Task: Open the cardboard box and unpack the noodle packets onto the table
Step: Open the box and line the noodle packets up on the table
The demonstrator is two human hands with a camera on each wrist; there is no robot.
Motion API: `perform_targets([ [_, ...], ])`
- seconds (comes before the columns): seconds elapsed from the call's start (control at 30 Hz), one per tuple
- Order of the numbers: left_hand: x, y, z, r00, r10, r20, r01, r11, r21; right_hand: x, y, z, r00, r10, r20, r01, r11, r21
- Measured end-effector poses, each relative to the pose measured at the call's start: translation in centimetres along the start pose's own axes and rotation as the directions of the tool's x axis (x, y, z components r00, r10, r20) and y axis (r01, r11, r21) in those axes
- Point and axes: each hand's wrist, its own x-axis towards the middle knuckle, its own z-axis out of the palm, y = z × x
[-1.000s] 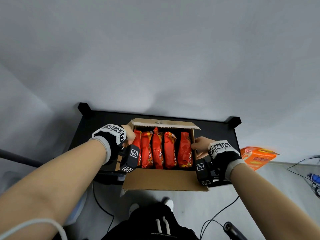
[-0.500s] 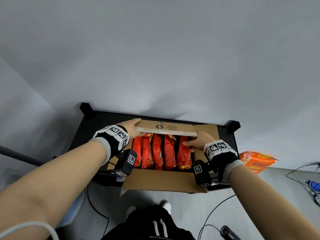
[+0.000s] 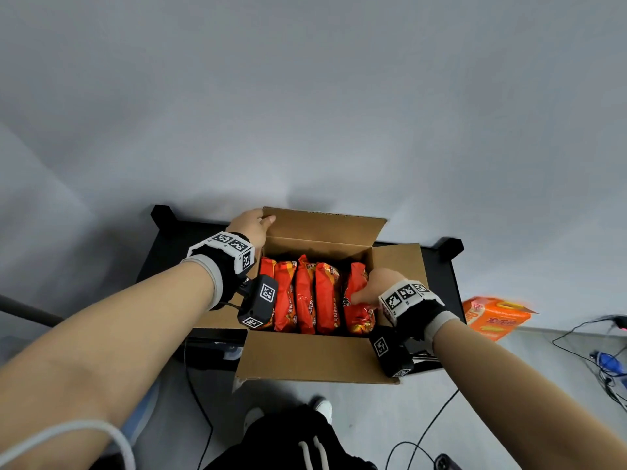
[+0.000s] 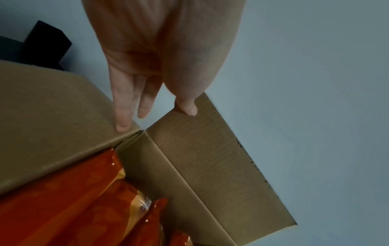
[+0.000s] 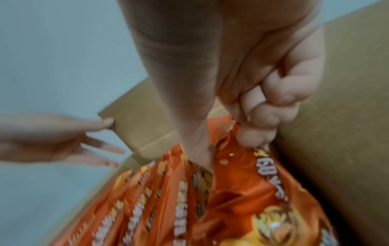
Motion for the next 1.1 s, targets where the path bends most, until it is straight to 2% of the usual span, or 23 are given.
perform_targets([
  [0.13,0.0,-0.1,0.2,0.996,-0.08,0.028,0.079,0.997,0.019,-0.7,0.8,-2.0,0.998,-0.007,-0.059,0.013,0.995,0.1],
  [0.23,-1.2,1.0,0.0,0.965,-0.166,0.203,0.149,0.984,0.096,-1.6,1.1,-4.9,0.998,-0.053,-0.043,0.058,0.991,0.124],
  [0.3,-2.4,2.0,-0.3,0.875,-0.209,0.437,0.168,0.977,0.131,-2.5,1.1,-7.1,0.996,-0.089,-0.018,0.09,0.989,0.121],
  [0.33,-3.0,2.6,-0.5,0.817,-0.19,0.545,0.123,0.98,0.156,-3.0,1.0,-8.1,0.993,-0.112,-0.021,0.114,0.986,0.118],
  [0.37,-3.4,3.1,-0.7,0.771,-0.139,0.622,0.055,0.987,0.153,-3.7,1.0,-9.0,0.989,-0.142,-0.029,0.144,0.982,0.121],
  [0.4,-4.0,3.7,-0.8,0.745,-0.069,0.663,-0.012,0.993,0.117,-4.4,0.9,-9.8,0.985,-0.172,-0.035,0.175,0.976,0.129],
  [0.43,-4.4,4.4,-1.1,0.739,0.01,0.674,-0.067,0.996,0.059,-5.2,0.7,-10.6,0.977,-0.207,-0.042,0.211,0.968,0.136],
  [0.53,-5.5,6.6,-2.1,0.776,0.208,0.596,-0.22,0.974,-0.054,-7.1,0.1,-12.1,0.953,-0.295,-0.07,0.303,0.936,0.177],
  [0.7,-5.6,8.2,-4.4,0.855,0.342,0.389,-0.402,0.912,0.08,-8.3,-0.9,-13.7,0.929,-0.349,-0.125,0.37,0.895,0.25],
  [0.77,-5.6,8.6,-5.3,0.86,0.422,0.286,-0.446,0.895,0.021,-8.3,-1.2,-14.1,0.914,-0.373,-0.16,0.405,0.863,0.303],
  [0.83,-5.5,9.1,-6.0,0.846,0.483,0.225,-0.475,0.875,-0.095,-8.5,-1.8,-14.5,0.894,-0.411,-0.177,0.448,0.822,0.353],
  [0.9,-5.5,9.8,-6.9,0.837,0.485,0.253,-0.441,0.872,-0.214,-8.4,-2.5,-14.9,0.873,-0.451,-0.187,0.488,0.794,0.362],
  [1.0,-5.3,10.0,-7.9,0.831,0.427,0.357,-0.293,0.881,-0.371,-7.7,-3.8,-15.4,0.838,-0.52,-0.165,0.544,0.771,0.333],
  [1.1,-4.9,9.0,-9.0,0.854,0.409,0.321,-0.252,0.866,-0.432,-6.9,-5.0,-15.5,0.807,-0.563,-0.18,0.583,0.708,0.398],
])
